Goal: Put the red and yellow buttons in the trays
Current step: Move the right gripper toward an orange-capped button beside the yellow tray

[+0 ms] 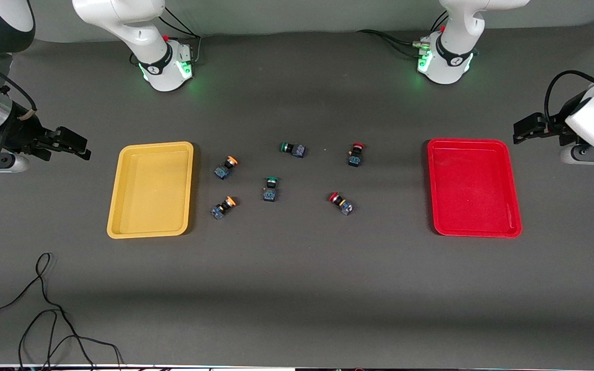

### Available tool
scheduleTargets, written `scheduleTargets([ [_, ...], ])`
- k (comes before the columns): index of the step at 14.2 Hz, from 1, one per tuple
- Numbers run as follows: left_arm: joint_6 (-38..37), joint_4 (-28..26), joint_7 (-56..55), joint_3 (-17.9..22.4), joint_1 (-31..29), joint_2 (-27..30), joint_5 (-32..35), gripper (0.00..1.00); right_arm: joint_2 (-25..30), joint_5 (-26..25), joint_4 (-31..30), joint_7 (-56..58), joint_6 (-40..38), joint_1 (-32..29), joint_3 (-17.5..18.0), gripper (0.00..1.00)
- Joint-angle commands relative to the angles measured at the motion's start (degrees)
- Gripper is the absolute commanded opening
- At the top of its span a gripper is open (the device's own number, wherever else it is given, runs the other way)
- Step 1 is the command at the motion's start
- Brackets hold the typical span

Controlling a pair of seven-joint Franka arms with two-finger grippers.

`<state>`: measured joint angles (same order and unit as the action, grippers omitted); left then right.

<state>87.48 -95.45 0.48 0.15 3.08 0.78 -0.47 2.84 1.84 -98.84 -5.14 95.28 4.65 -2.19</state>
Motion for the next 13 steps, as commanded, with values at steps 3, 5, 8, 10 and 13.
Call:
scheduleTargets([
  [3,0.8,-1.0,0.8,0.8,0.8,1.3,1.4,1.00,-0.5,-1.0,0.7,0.6,-1.7,0.1,0.3,1.00],
  [5,0.6,-0.9,0.8,0.7,0.7,1.3,1.4,1.00,-1.3,-0.9,0.6,-1.2,-1.6,0.5,0.5,1.00],
  [8,0.5,-0.7,-0.1,0.6,1.0,1.2,1.4,1.00,-3.3,-0.9,-1.2,-12.8,0.1,3.2,4.1,1.00],
  [10,0.3,-1.6,-1.3,0.6,1.0,1.1,1.1,1.00,-3.2,-0.9,-6.4,-20.9,6.0,3.9,6.6,1.00],
  [13,2.2,-5.7,-9.8,-2.8,3.4,1.4,0.6,1.00,-3.4,-0.8,-16.1,-33.1,18.1,9.8,6.8,1.00],
])
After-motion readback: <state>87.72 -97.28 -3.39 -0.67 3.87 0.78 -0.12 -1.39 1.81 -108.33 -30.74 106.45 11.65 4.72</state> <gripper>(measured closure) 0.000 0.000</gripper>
